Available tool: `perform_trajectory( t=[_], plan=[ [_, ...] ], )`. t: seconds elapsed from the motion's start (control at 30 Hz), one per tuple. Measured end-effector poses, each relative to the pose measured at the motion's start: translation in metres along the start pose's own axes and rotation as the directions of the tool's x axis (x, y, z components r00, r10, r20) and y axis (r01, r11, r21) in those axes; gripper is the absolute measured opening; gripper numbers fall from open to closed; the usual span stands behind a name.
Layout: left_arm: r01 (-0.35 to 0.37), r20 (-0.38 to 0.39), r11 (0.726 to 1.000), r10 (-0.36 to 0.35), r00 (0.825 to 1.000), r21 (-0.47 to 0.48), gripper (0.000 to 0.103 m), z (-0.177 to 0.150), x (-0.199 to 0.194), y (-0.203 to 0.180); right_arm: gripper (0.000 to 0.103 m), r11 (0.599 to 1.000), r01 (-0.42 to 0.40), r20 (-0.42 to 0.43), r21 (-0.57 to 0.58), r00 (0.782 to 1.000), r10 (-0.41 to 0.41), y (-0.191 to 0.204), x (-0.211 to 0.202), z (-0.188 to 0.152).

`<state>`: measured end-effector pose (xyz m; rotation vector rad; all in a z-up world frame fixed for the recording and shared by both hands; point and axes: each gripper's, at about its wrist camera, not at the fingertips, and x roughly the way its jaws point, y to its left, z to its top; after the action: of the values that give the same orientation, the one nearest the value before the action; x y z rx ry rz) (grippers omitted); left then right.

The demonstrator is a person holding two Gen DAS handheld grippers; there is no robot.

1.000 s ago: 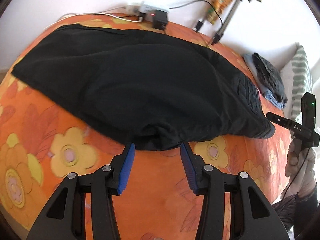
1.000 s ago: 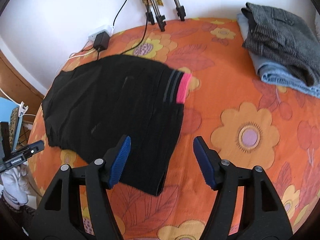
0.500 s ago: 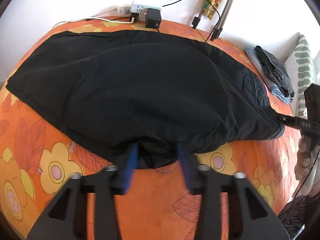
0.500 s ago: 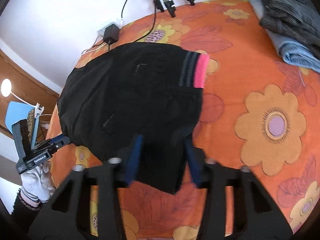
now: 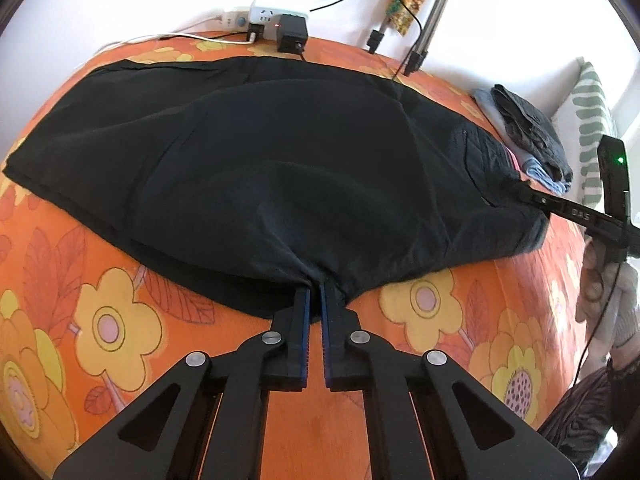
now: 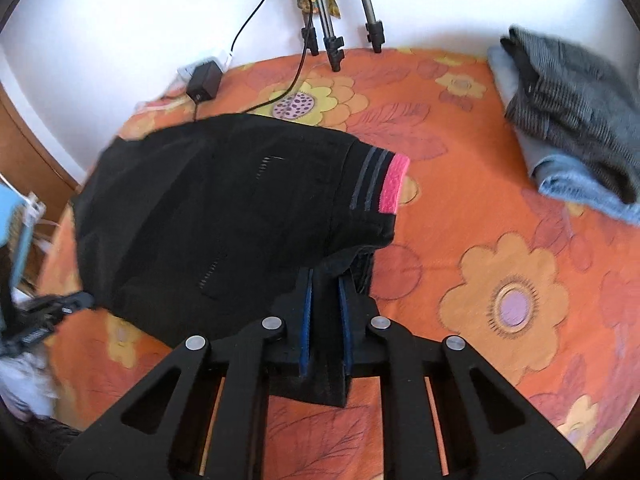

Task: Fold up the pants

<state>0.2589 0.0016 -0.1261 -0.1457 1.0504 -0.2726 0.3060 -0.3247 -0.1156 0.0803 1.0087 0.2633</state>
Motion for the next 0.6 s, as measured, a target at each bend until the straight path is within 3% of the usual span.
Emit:
perform_trajectory(
  t=[0.13,0.23,0.37,0.6],
  plan=[
    [0.027,-0.027,1.000,-0.027,0.999,-0.010,0.004,0.000,-0.003,0.005,0.014,0.992,0.109,0.009,-0.068,0.994,-0.108,0.008,0.003,0.000],
    [0.017,-0.026,0.999,-0.019,0.999,-0.043,0.013,0.000,-0.013,0.015,0.031,0.984,0.166,0.045,-0.063,0.986,-0.164,0.005,-0.007,0.002],
    [-0.005,0.036,0.997,0.007,0.999,-0.074,0.017,0.003,-0.037,0.034,0.037,0.992,0.116,0.131,-0.042,0.985,-0.109,0.007,-0.037,0.009],
    [-0.090,0.102,0.976,0.112,0.988,-0.197,0.021,0.005,-0.064,0.091,0.056,0.987,-0.065,0.237,-0.147,0.967,0.099,0.060,-0.069,0.030]
  ],
)
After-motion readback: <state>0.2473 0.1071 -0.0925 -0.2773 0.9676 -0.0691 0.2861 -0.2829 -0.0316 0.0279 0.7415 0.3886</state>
